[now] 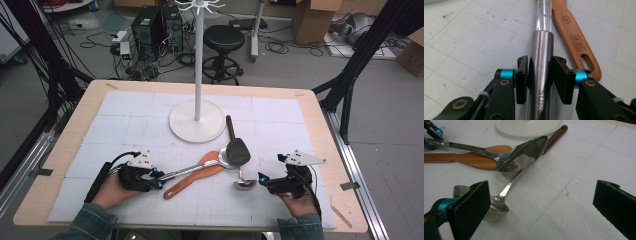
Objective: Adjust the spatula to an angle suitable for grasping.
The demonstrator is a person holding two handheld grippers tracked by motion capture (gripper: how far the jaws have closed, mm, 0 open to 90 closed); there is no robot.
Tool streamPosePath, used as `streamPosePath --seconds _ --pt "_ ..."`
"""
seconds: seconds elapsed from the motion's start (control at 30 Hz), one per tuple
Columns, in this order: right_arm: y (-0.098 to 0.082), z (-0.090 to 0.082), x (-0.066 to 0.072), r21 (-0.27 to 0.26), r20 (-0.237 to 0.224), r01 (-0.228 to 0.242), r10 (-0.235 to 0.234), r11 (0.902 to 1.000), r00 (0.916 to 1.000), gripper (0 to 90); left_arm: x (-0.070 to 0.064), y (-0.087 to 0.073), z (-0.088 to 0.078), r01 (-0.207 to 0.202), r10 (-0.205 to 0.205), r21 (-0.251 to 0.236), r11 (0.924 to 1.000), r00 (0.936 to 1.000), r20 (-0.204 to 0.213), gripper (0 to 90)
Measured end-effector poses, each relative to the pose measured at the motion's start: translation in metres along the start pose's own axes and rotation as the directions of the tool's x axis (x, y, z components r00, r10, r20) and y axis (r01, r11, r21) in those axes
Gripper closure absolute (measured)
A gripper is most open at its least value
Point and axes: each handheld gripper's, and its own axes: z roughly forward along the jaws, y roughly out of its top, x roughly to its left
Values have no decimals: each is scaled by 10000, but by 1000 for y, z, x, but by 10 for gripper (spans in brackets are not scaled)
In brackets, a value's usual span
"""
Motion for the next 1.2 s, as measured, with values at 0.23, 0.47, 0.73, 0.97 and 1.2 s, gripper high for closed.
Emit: streamPosePath --seconds 0.23,0.47,0.73,0.97,1.2 --pt "0 1 0 3 -52 -30 30 10000 10000 4 0 0 0 -41 41 -35 10000 10000 68 668" --pt "0 2 0 16 -119 -38 39 10000 9999 5 1 0 -1 -102 103 -48 9999 9998 181 681" --pt "0 1 0 -7 -105 -13 13 10000 9999 5 0 1 -1 -143 144 -93 9999 9998 109 682" --pt "0 2 0 -2 -121 -1 1 10000 9999 5 0 1 -4 -88 93 -243 9997 9998 171 682" --pt "2 4 1 6 -379 -56 56 10000 9993 4 1 1 -9 -16 33 -539 9985 9996 297 683"
